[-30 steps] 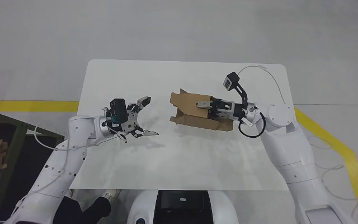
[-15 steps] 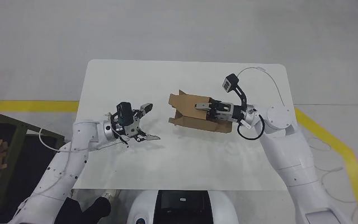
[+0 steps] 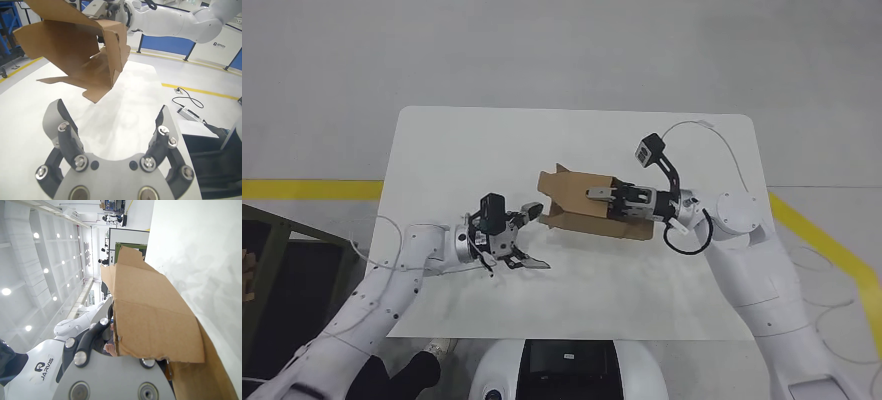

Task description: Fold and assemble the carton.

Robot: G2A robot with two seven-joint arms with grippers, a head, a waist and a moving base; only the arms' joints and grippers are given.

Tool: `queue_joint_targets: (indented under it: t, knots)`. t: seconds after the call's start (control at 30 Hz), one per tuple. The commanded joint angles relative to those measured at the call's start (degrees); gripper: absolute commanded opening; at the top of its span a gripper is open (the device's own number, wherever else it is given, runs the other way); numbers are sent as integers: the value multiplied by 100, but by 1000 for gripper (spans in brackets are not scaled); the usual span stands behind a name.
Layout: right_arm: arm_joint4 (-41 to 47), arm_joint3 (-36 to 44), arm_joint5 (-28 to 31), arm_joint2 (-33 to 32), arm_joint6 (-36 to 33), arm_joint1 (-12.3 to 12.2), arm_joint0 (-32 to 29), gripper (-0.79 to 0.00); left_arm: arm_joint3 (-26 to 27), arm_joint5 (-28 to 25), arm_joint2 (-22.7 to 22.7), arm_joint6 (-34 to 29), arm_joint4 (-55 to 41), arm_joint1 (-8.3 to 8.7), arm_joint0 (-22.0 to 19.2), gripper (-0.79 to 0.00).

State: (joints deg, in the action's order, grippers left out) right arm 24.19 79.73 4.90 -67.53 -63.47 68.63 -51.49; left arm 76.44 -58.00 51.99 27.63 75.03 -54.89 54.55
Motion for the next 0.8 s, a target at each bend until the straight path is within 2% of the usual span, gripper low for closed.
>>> queue_joint_targets:
  t: [0.0, 0.43, 0.77]
  knots:
    - [13, -9, 12, 21, 13, 2, 7, -785, 26, 0, -101, 35, 25, 28, -52, 0]
    - [17, 52, 86, 165, -44, -1, 13, -785, 173, 0, -577, 433, -27, 166, -411, 0]
    - [96, 86, 145, 273, -220, -3, 27, -785, 181, 0, -768, 582, -90, 227, -622, 0]
